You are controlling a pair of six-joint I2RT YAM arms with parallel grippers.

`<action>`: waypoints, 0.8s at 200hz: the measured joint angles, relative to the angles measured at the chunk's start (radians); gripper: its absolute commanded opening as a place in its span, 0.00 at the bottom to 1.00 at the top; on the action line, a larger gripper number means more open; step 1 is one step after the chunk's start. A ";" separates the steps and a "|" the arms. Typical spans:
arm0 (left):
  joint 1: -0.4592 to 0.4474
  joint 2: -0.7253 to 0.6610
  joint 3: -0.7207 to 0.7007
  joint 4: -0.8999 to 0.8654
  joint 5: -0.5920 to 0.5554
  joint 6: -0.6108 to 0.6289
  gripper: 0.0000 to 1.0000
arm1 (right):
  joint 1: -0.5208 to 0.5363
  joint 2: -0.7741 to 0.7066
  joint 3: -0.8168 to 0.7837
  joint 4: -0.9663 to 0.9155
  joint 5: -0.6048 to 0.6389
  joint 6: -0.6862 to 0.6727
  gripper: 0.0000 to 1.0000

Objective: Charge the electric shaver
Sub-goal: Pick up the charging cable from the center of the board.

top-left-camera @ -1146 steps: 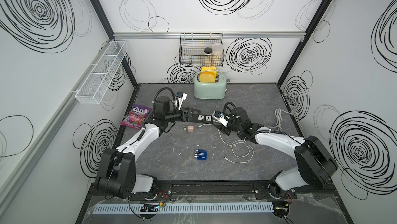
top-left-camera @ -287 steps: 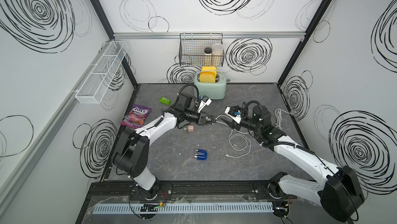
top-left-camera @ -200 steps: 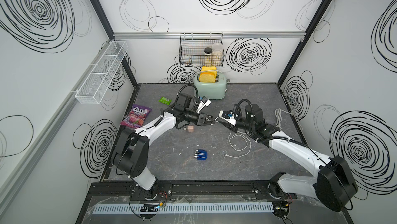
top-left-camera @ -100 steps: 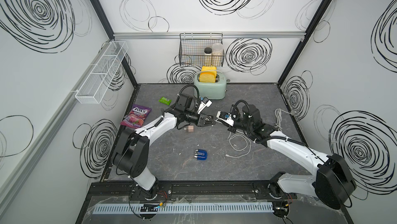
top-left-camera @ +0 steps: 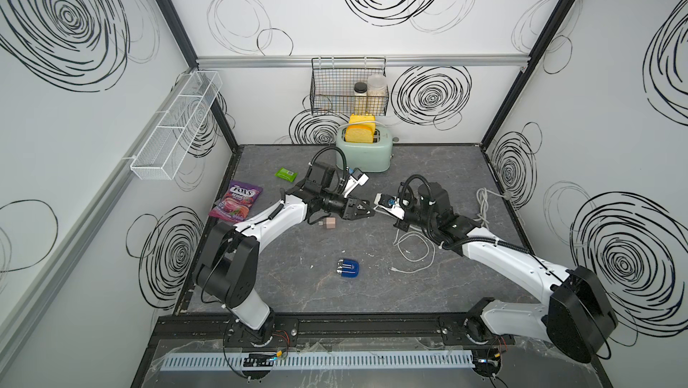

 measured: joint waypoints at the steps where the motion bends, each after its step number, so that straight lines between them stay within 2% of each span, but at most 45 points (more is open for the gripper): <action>1: 0.000 0.000 0.000 0.002 0.001 0.000 0.58 | 0.000 -0.001 0.000 0.001 0.001 0.001 0.00; 8: 0.000 0.000 -0.005 0.020 0.002 -0.015 0.69 | 0.000 -0.009 -0.005 0.007 0.013 0.015 0.00; 16: 0.000 -0.003 -0.019 0.050 0.003 -0.043 0.76 | 0.000 -0.023 -0.011 0.015 0.023 0.032 0.00; 26: 0.003 -0.014 -0.053 0.105 0.004 -0.079 0.80 | 0.000 -0.043 -0.023 0.026 0.037 0.059 0.00; 51: 0.013 -0.048 -0.130 0.235 0.008 -0.190 0.81 | 0.001 -0.102 -0.078 0.078 0.078 0.136 0.00; 89: 0.018 -0.063 -0.173 0.420 0.003 -0.330 0.76 | 0.029 -0.158 -0.156 0.163 0.166 0.306 0.00; 136: 0.018 -0.064 -0.220 0.580 0.001 -0.452 0.63 | 0.072 -0.169 -0.172 0.206 0.221 0.396 0.00; 160: 0.018 -0.064 -0.220 0.614 0.000 -0.477 0.50 | 0.084 -0.175 -0.190 0.215 0.231 0.404 0.00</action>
